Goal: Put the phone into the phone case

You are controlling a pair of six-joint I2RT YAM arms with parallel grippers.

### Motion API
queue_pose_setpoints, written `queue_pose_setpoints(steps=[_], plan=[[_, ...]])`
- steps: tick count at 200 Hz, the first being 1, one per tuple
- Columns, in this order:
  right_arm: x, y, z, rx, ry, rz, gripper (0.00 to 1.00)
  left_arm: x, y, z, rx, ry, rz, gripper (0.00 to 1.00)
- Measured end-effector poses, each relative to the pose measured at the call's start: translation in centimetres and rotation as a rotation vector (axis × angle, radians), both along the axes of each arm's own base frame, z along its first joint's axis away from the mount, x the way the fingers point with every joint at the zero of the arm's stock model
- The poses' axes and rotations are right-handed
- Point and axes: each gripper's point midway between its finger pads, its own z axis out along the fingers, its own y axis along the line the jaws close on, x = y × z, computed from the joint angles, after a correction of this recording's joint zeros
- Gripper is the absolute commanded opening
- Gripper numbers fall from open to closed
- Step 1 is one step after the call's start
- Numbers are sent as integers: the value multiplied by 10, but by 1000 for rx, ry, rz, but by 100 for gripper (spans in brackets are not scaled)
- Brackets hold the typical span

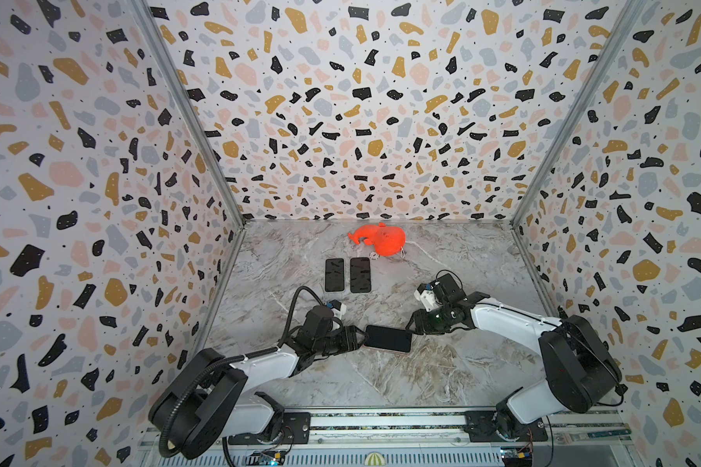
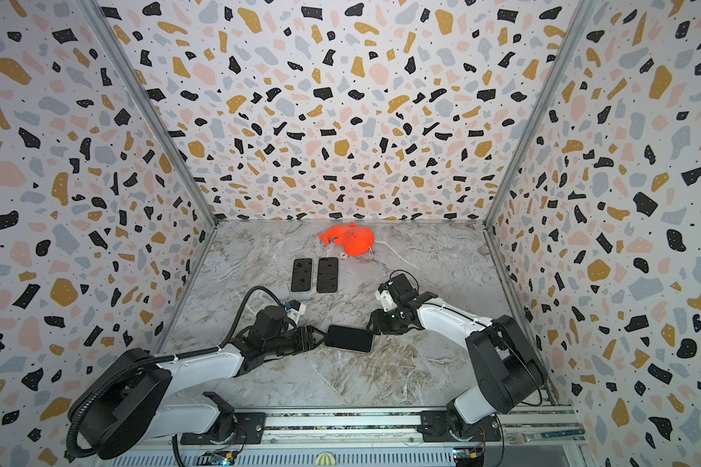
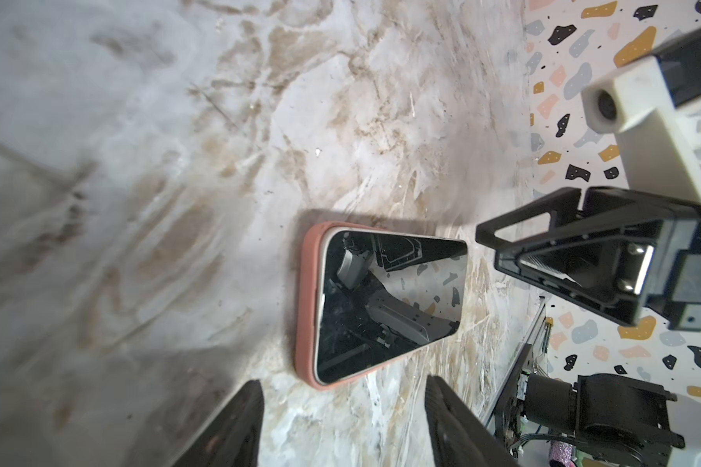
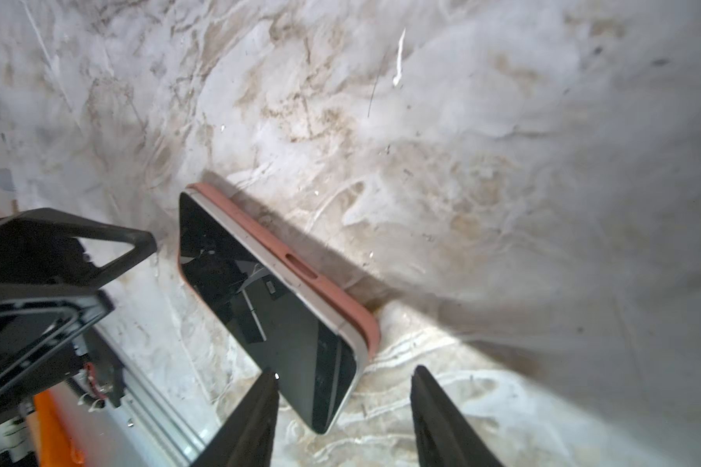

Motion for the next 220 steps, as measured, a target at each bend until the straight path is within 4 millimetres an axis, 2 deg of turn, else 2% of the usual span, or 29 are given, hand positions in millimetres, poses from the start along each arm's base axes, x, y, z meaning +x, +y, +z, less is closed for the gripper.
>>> queue_pose_setpoints(steps=[50,80,126,171,220], plan=[[9,5,-23,-38,-4,42,54,-10,-11,-5,-13,25,-27,65],[14,15,-21,-14,-35,66,54,-11,-11,-9,-8,37,-26,65],[11,17,-20,-13,-39,79,51,-12,-10,-15,7,48,-24,62],[-1,16,-12,19,-37,92,46,-8,-14,-16,-2,44,-30,61],[-19,15,-10,30,-21,112,43,3,-17,-17,43,42,-50,54]])
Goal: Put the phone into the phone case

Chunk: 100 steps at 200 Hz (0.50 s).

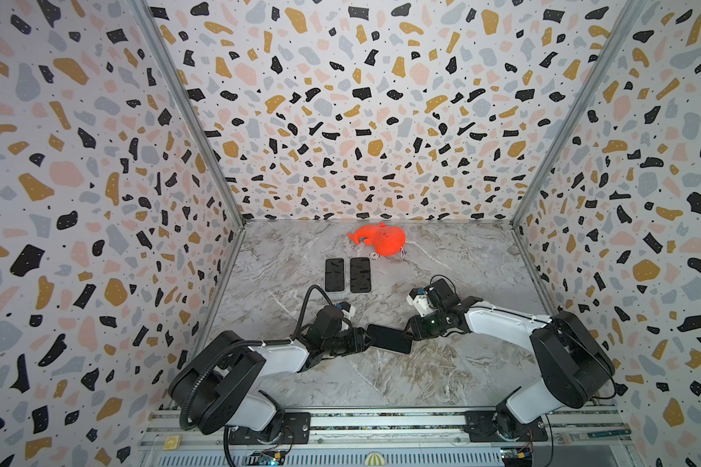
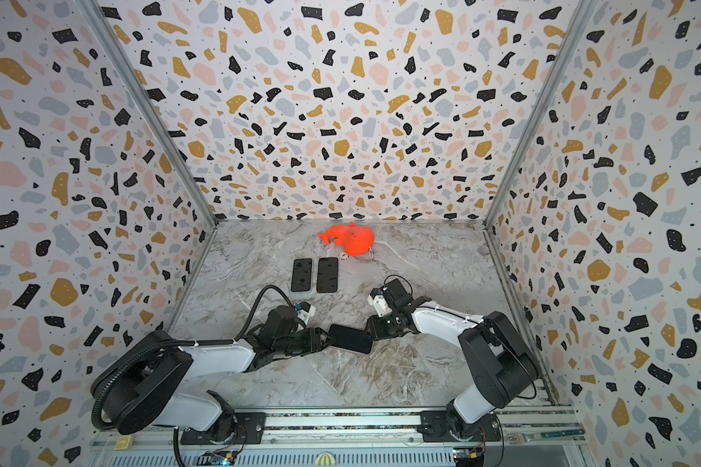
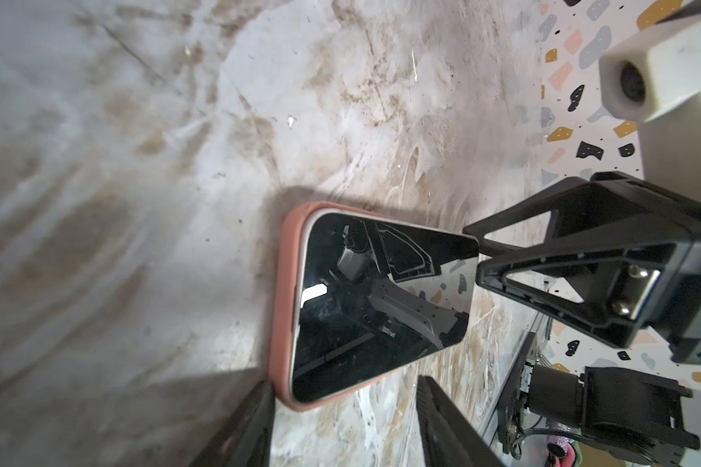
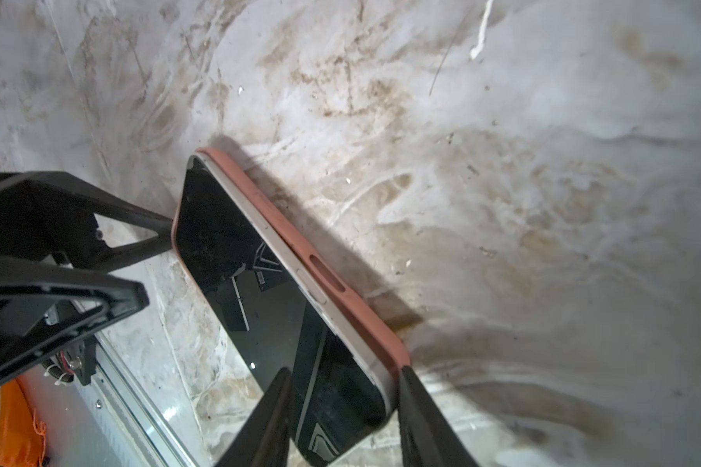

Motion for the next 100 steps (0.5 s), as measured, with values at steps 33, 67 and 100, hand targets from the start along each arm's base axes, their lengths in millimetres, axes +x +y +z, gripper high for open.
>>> queue_pose_setpoints(steps=[33,67,100], plan=[[-5,-4,7,-11,-19,-5,43,26,7,5,106,-36,2,53],[-2,-6,19,-12,-60,-21,44,51,2,3,179,-59,-13,51],[-3,-11,20,-33,-65,-32,46,54,-2,-6,221,-56,-48,48]])
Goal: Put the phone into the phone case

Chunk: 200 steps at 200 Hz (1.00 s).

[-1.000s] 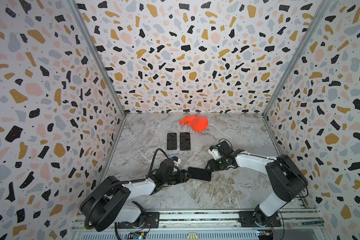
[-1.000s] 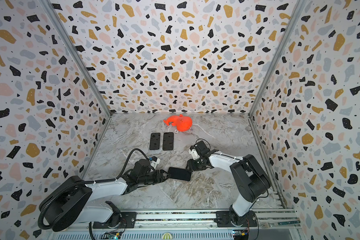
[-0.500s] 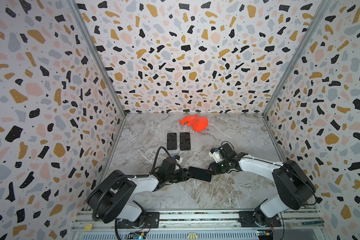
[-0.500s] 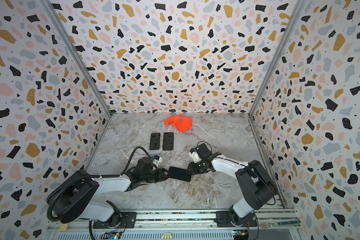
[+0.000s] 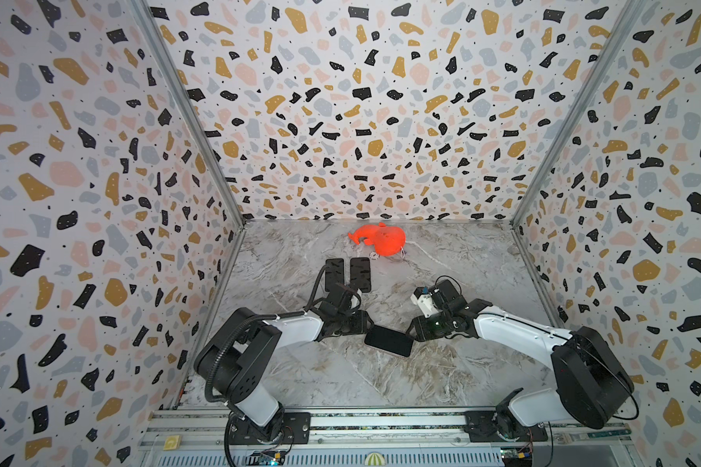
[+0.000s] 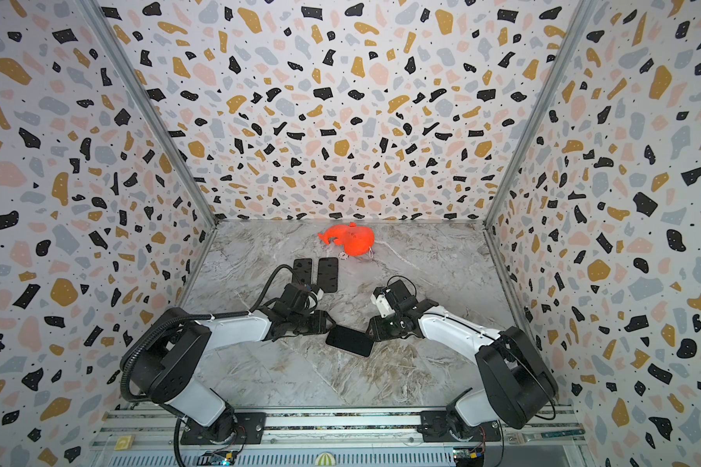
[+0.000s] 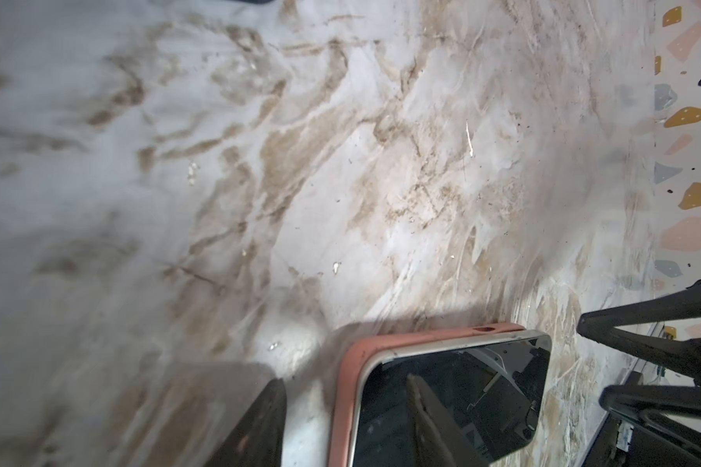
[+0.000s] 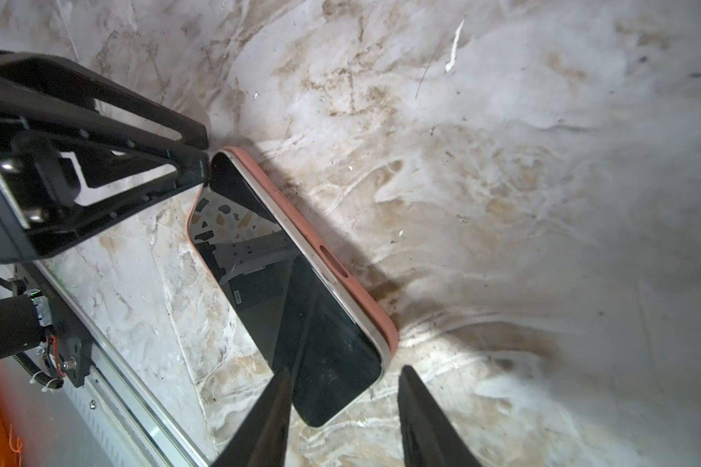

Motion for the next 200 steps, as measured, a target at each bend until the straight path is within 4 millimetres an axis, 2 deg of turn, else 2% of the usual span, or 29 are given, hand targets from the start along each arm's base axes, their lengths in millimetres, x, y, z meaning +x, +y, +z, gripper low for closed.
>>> queue_pose_setpoints(steps=[28,65,110,150,200], plan=[[-1,-2,5,0,-12,-4,46,-3,-6,-4,15,-1,-34,35],[-1,-2,7,1,-13,-6,46,-3,-7,-7,25,-6,-48,27],[-4,-1,10,12,-11,-14,46,-3,-7,-7,30,-16,-54,25],[-18,5,5,10,16,5,45,-3,-8,-7,13,-35,-57,16],[-33,7,12,5,-7,2,41,-4,-6,-6,5,-63,-51,18]])
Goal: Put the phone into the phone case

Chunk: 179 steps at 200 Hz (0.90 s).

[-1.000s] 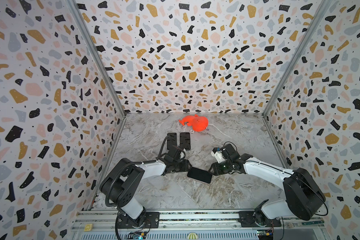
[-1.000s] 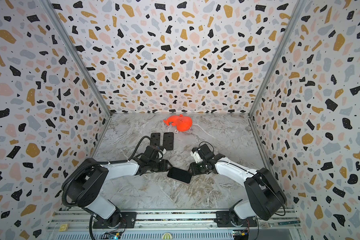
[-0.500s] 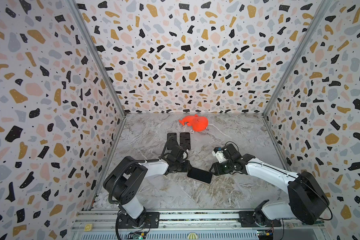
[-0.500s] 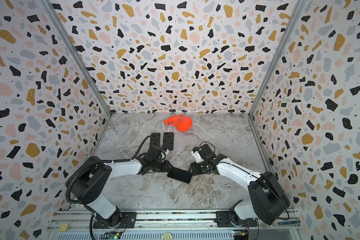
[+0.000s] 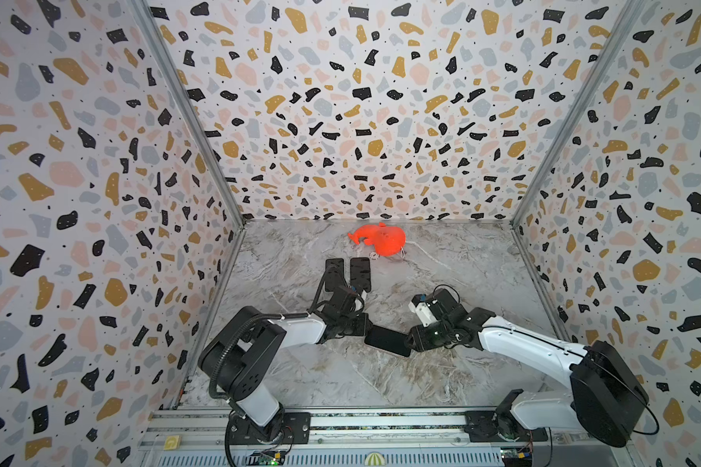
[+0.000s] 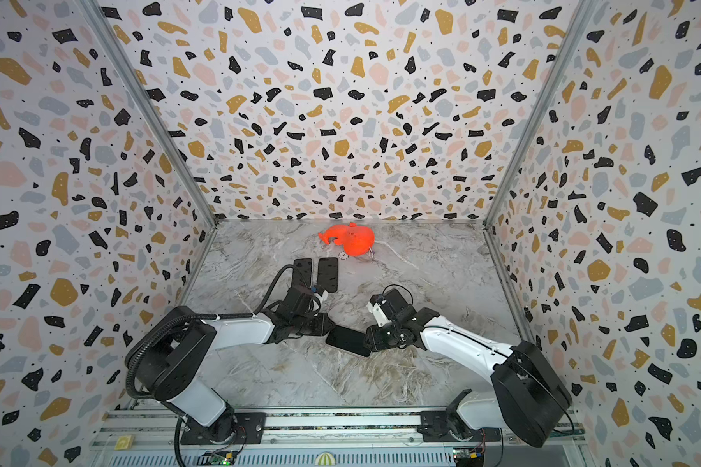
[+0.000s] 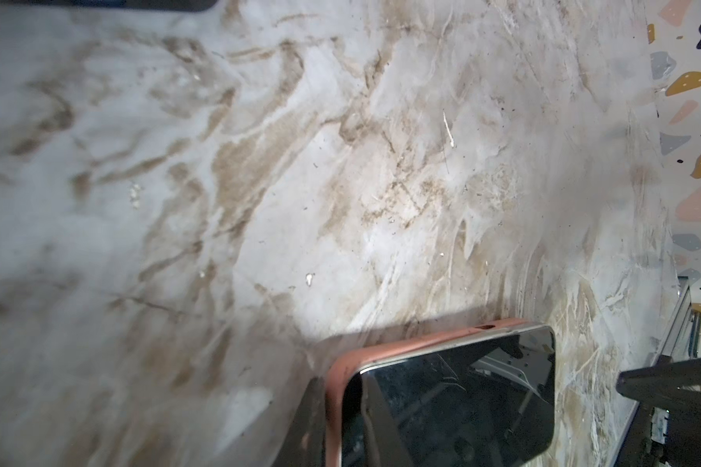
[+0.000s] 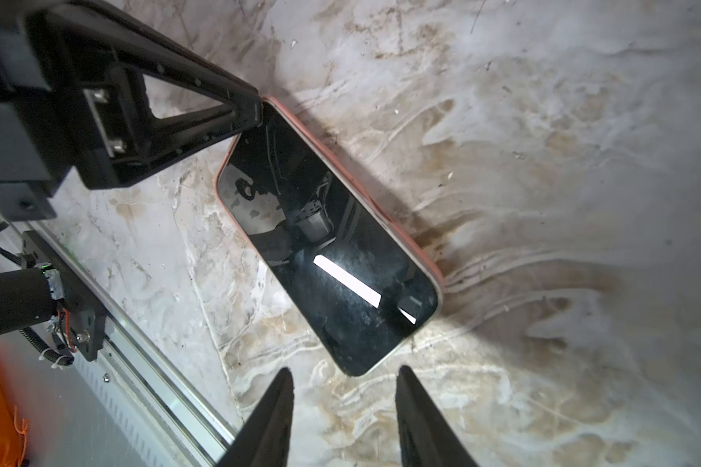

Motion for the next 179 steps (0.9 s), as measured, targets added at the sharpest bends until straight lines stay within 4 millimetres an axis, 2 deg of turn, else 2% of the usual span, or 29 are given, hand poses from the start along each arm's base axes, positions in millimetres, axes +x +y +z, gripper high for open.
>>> queue_pose_setpoints(steps=[22,60,179], plan=[[-8,-2,0,8,10,-16,38,-3,3,0,4,-2,3,24],[-21,-1,-15,-13,64,-28,35,-8,7,-1,11,6,3,31],[-26,6,-27,-16,105,-49,28,-30,8,0,-41,45,-32,31]])
